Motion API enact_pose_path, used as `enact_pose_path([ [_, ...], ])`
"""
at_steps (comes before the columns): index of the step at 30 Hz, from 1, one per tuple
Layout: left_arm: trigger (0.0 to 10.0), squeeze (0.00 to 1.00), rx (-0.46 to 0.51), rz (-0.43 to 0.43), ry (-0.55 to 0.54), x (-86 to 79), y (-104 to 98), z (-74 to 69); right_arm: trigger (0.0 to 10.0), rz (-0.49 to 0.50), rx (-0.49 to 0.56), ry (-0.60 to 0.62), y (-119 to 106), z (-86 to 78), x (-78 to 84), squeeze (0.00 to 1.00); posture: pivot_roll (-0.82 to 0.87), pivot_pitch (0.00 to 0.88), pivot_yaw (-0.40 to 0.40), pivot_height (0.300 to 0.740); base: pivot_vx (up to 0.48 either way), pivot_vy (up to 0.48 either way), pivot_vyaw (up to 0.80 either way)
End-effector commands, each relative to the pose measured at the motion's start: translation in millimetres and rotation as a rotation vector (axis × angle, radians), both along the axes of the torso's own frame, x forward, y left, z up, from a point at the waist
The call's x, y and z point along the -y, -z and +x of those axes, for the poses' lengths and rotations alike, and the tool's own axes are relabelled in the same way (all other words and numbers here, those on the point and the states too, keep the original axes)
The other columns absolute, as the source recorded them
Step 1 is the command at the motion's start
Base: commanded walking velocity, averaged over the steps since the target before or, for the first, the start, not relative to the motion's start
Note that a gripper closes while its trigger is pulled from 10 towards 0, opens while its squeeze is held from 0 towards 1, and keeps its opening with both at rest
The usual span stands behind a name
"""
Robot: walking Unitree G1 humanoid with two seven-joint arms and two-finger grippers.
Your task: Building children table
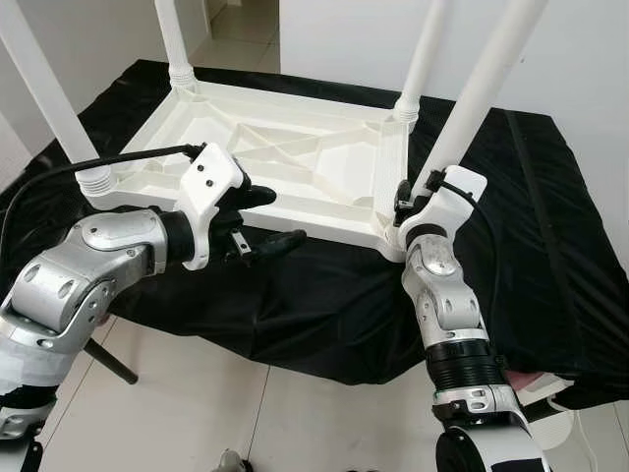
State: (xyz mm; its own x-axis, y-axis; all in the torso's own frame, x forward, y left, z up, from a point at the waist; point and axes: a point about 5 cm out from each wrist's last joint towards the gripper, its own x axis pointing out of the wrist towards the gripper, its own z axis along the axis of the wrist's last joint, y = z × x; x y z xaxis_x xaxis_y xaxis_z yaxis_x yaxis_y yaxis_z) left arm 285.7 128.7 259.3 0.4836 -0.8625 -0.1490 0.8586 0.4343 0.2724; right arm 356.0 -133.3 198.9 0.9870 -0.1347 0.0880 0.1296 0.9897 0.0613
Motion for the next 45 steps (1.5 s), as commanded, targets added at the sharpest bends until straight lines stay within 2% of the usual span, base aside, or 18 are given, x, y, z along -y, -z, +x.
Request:
enact_pose_path([
  [1,10.0,0.00,-0.032,0.033,0.185,3.2,-1,-7.8,0.0,-0.021,-0.228,-0.119,46,-6.6,-5.2,0.00,0.01,0.149,0.019,0.740,0.000,0.000,0.00],
  [2,10.0,0.00,-0.018,0.017,0.157,1.7,-4,-5.4,0.0,-0.049,-0.208,-0.200,41,-8.2,-9.7,0.00,0.01,0.150,0.019,0.740,0.000,0.000,0.00],
  [4,10.0,0.00,-0.018,0.017,0.157,1.7,-4,-5.4,0.0,-0.049,-0.208,-0.200,41,-8.2,-9.7,0.00,0.01,0.150,0.019,0.740,0.000,0.000,0.00],
  [6,10.0,0.00,0.006,-0.030,0.085,-2.0,-9,1.3,0.0,-0.090,-0.166,-0.353,31,-13.0,-16.5,0.00,0.01,0.152,0.020,0.740,0.000,0.000,0.00],
  [9,10.0,0.00,0.024,-0.068,0.015,-5.9,-15,7.3,0.0,-0.096,-0.134,-0.460,23,-17.6,-19.1,0.00,0.00,0.153,0.020,0.740,0.000,0.000,0.00],
  [10,10.0,0.00,0.024,-0.068,0.015,-5.9,-15,7.3,0.0,-0.096,-0.134,-0.460,23,-17.6,-19.1,0.00,0.00,0.153,0.020,0.740,0.000,0.000,0.00],
  [11,10.0,0.00,0.036,-0.083,-0.019,-8.1,-17,9.8,0.0,-0.100,-0.124,-0.527,18,-20.6,-19.7,0.00,0.00,0.153,0.020,0.740,0.000,0.000,0.00],
  [19,10.0,0.00,0.067,-0.135,-0.159,-16.6,-25,19.7,0.0,-0.064,-0.059,-0.657,-1,-23.6,-13.3,0.00,0.01,0.150,0.021,0.740,0.000,0.000,0.00],
  [22,10.0,0.00,0.067,-0.135,-0.159,-16.6,-25,19.7,0.0,-0.064,-0.059,-0.657,-1,-23.6,-13.3,0.00,0.01,0.150,0.021,0.740,0.000,0.000,0.00],
  [24,10.0,0.00,0.078,-0.167,-0.227,-20.6,-28,24.8,0.0,-0.061,-0.011,-0.791,-11,-31.5,-18.4,0.00,0.01,0.143,0.021,0.740,0.000,0.000,0.00],
  [26,10.0,0.00,0.080,-0.177,-0.246,-21.5,-29,26.0,0.0,-0.059,0.001,-0.840,-13,-34.4,-20.7,0.00,0.01,0.143,0.021,0.740,0.000,0.000,0.00],
  [27,10.0,0.00,0.082,-0.188,-0.258,-21.1,-28,26.1,0.0,-0.115,0.000,-0.849,-11,-35.3,-20.5,0.00,0.01,0.135,0.017,0.740,0.000,0.000,0.00],
  [30,10.0,0.00,0.078,-0.192,-0.272,-21.1,-26,25.4,0.0,-0.164,-0.019,-0.835,-4,-34.3,-19.0,0.00,0.01,0.135,0.017,0.740,0.000,0.000,0.00],
  [40,10.0,0.00,0.064,-0.183,-0.299,-22.9,-19,24.9,0.0,-0.202,-0.065,-0.828,12,-34.2,-18.1,0.00,0.01,0.130,0.016,0.740,0.000,0.000,0.00],
  [41,10.0,0.00,0.062,-0.185,-0.302,-22.7,-18,24.9,4.9,-0.201,-0.069,-0.823,13,-34.2,-17.3,0.00,0.01,0.126,0.018,0.740,0.000,0.000,0.00],
  [42,10.0,0.00,0.062,-0.185,-0.302,-22.7,-18,24.9,4.9,-0.201,-0.069,-0.823,13,-34.2,-17.3,0.00,0.01,0.126,0.018,0.740,0.000,0.000,0.00],
  [43,10.0,0.00,0.059,-0.190,-0.306,-22.3,-17,24.5,10.0,-0.187,-0.063,-0.811,12,-32.7,-16.0,0.00,0.01,0.128,0.023,0.740,0.000,0.000,0.00],
  [45,10.0,0.00,0.059,-0.190,-0.306,-22.3,-17,24.5,10.0,-0.187,-0.063,-0.811,12,-32.7,-16.0,0.00,0.01,0.128,0.023,0.740,0.000,0.000,0.00],
])
